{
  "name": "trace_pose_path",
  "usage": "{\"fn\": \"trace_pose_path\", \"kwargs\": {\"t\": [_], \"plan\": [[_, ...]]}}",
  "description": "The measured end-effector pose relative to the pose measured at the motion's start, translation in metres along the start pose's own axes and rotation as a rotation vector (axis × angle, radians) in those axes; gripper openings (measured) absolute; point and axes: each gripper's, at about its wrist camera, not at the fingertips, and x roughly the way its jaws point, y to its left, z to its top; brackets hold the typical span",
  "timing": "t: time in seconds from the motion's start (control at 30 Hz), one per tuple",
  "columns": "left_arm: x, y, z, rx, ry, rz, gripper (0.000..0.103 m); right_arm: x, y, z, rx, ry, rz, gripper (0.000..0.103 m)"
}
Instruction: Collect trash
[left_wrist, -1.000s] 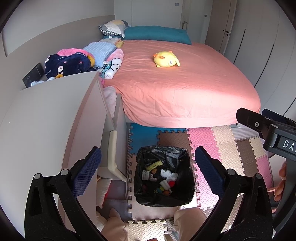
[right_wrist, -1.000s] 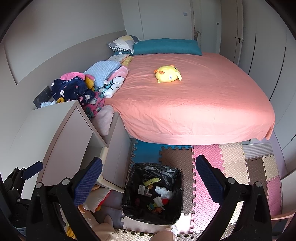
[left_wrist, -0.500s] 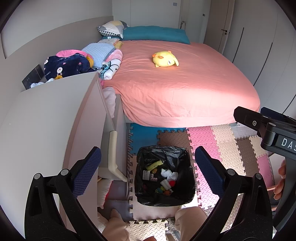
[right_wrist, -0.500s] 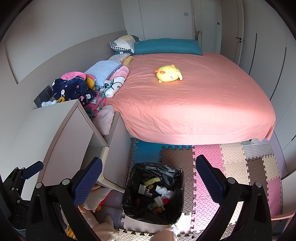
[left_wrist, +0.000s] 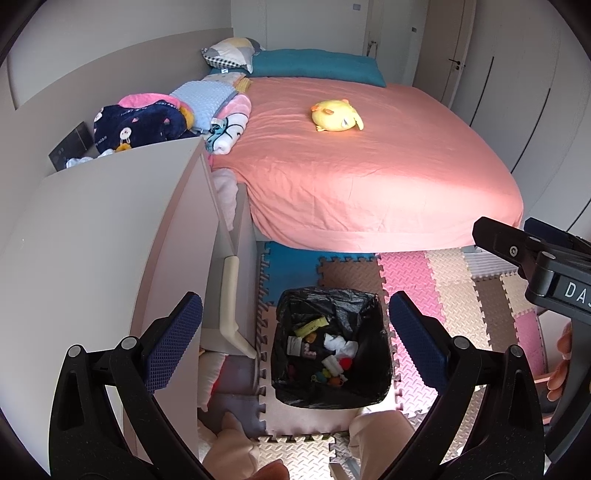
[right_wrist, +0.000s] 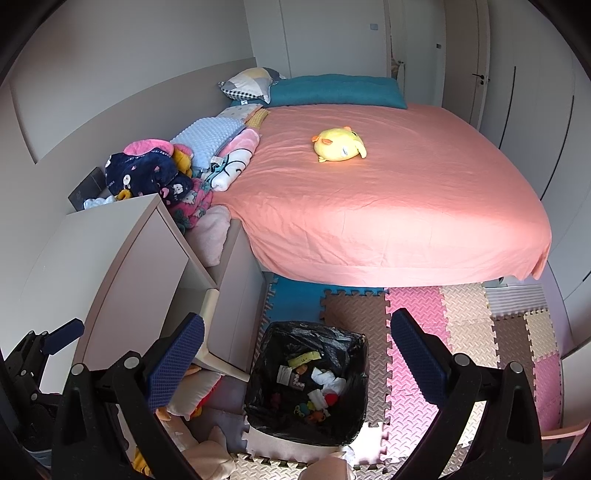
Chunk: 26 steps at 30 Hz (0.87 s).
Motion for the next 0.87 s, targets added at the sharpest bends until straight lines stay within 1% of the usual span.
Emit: {"fn": "trace_pose_path", "kwargs": {"t": [0.23, 0.4, 0.57, 0.77, 0.87], "plan": [[-0.0018, 0.0012, 0.0, 0.001, -0.005, -0.009, 0.098, 0.0001, -0.0004, 0.0004, 0.0, 0.0, 0.0, 0.1], [-0.0002, 0.0023, 0.0001, -0.007, 0.007, -0.021, 0.098, 0.0002, 0.0, 0.0006, 0.0, 0.0, -0.001, 0.1], [-0.0043, 0.003, 0.0003, -0.001, -0.027, -0.021, 0.098, 0.0001, 0.0021, -0.0006, 0.001, 0.0, -0.001, 0.1], [-0.0033, 0.001, 0.0013, 0.014, -0.013, -0.037, 0.098, 0.0003, 0.0015, 0.0002, -0.001, 0.0, 0.0, 0.1], [-0.0053, -0.0005, -0.0008, 0.032, -0.036, -0.033, 0.098, -0.0001, 0.0027, -0.0005, -0.002, 0.0, -0.001, 0.1]]}}
